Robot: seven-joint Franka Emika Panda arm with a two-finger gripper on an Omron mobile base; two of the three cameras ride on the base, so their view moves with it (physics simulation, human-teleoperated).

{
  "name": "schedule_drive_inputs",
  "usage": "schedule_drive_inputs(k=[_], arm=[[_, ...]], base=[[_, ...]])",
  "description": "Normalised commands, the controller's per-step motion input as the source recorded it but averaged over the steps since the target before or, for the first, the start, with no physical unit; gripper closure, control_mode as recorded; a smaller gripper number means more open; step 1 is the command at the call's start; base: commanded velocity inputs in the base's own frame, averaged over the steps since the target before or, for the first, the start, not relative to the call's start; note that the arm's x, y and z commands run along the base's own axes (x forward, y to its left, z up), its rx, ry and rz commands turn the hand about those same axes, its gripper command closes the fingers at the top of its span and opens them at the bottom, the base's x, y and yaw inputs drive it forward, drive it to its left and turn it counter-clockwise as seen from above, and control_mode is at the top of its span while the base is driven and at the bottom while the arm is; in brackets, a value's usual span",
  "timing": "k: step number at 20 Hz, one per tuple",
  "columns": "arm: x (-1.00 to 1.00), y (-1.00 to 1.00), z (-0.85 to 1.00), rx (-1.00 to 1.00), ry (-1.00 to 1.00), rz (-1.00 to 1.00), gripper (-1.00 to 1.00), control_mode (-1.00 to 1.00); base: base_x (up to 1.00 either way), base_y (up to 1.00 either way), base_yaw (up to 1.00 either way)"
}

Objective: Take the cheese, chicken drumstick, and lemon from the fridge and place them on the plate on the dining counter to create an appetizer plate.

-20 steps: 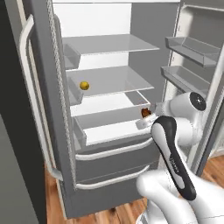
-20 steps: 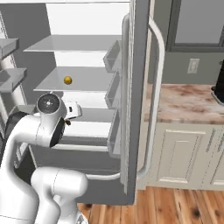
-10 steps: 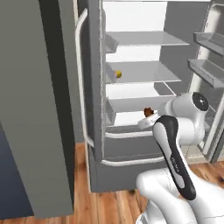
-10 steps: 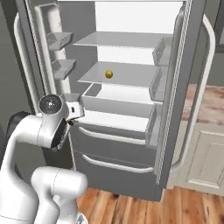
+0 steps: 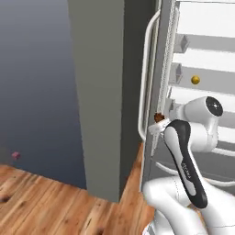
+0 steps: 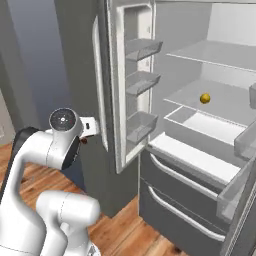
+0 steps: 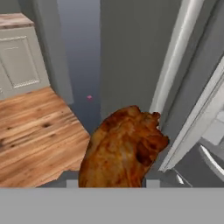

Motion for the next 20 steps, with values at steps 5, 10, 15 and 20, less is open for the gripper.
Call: schedule_drive_inputs(k=[5, 10, 15, 20], arm=[[0.00, 0.00, 0.00, 0.00, 0.00, 0.00, 1.00, 1.00], [0.00, 0.00, 0.00, 0.00, 0.00, 0.00, 1.00, 1.00], [0.00, 0.00, 0.00, 0.00, 0.00, 0.00, 1.00, 1.00], [0.00, 0.00, 0.00, 0.00, 0.00, 0.00, 1.00, 1.00]], base=[[0.00, 0.14, 0.79], [0.04, 0.16, 0.78], [0.45, 0.35, 0.67], [0.79, 0.40, 0.59]])
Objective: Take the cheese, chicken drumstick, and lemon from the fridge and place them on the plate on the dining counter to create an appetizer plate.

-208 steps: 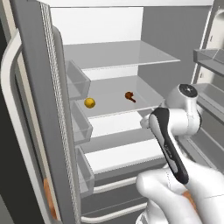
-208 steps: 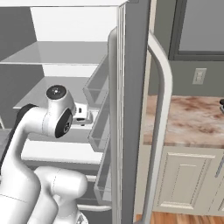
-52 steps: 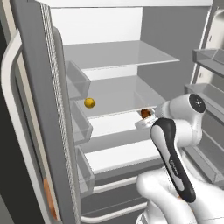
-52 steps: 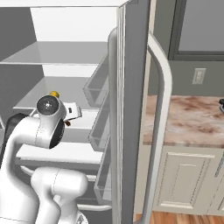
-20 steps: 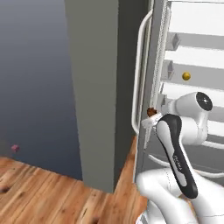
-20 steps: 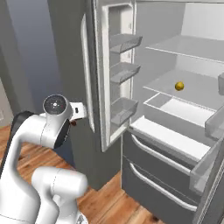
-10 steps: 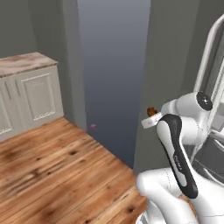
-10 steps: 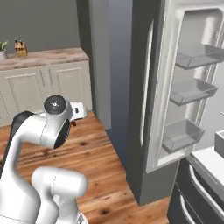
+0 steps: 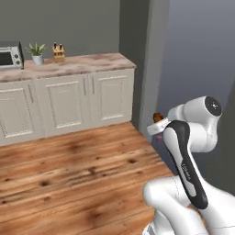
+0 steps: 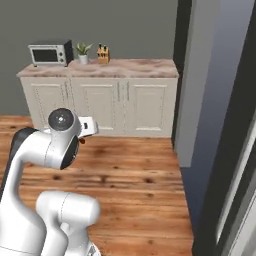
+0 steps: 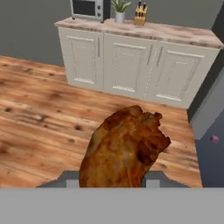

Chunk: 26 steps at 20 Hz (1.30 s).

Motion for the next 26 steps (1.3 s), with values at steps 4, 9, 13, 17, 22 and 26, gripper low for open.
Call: schedule_drive_inputs(k=[4, 9, 13, 17, 22, 26], arm=[[0.00, 0.00, 0.00, 0.00, 0.00, 0.00, 1.00, 1.00], [0.00, 0.00, 0.00, 0.00, 0.00, 0.00, 1.00, 1.00], [0.00, 0.00, 0.00, 0.00, 0.00, 0.00, 1.00, 1.00], [0.00, 0.00, 0.00, 0.00, 0.00, 0.00, 1.00, 1.00], [0.00, 0.00, 0.00, 0.00, 0.00, 0.00, 1.00, 1.00], [0.00, 0.00, 0.00, 0.00, 0.00, 0.00, 1.00, 1.00]], base=[[0.99, 0.42, 0.52], [1.00, 0.32, 0.56], [0.97, 0.25, 0.60], [0.92, 0.19, 0.62], [0.94, 0.12, 0.65], [1.00, 0.00, 0.64]])
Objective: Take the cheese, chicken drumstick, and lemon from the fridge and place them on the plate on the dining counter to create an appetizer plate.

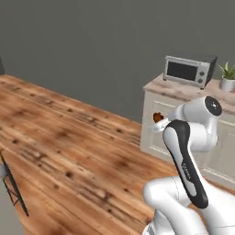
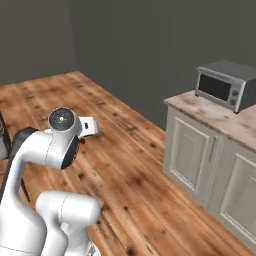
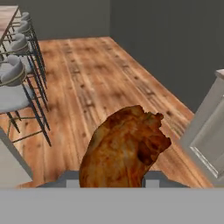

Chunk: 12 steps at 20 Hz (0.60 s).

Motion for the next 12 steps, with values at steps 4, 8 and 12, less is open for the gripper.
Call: schedule_drive_inputs(k=[4, 8, 12], arm=[[0.00, 0.00, 0.00, 0.00, 0.00, 0.00, 1.00, 1.00], [0.00, 0.00, 0.00, 0.00, 0.00, 0.00, 1.00, 1.00], [0.00, 0.00, 0.00, 0.00, 0.00, 0.00, 1.00, 1.00]], base=[[1.00, 0.00, 0.64], [1.00, 0.00, 0.59], [1.00, 0.00, 0.51]])
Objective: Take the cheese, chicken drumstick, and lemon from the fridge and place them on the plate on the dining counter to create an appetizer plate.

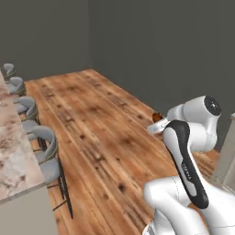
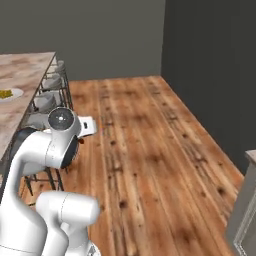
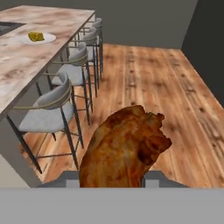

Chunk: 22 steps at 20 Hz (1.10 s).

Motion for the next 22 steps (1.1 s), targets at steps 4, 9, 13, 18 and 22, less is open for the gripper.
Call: schedule_drive_inputs(k=[4, 9, 13, 18, 22], arm=[[0.00, 0.00, 0.00, 0.00, 0.00, 0.00, 1.00, 1.00], [0.00, 0.00, 0.00, 0.00, 0.00, 0.00, 1.00, 1.00], [0.00, 0.00, 0.00, 0.00, 0.00, 0.00, 1.00, 1.00], [0.00, 0.00, 0.00, 0.00, 0.00, 0.00, 1.00, 1.00], [0.00, 0.00, 0.00, 0.00, 0.00, 0.00, 1.00, 1.00]], base=[[1.00, 0.00, 0.43], [1.00, -0.19, 0.40], [1.00, -0.46, 0.38], [1.00, -0.56, 0.42], [1.00, -0.42, 0.44]])
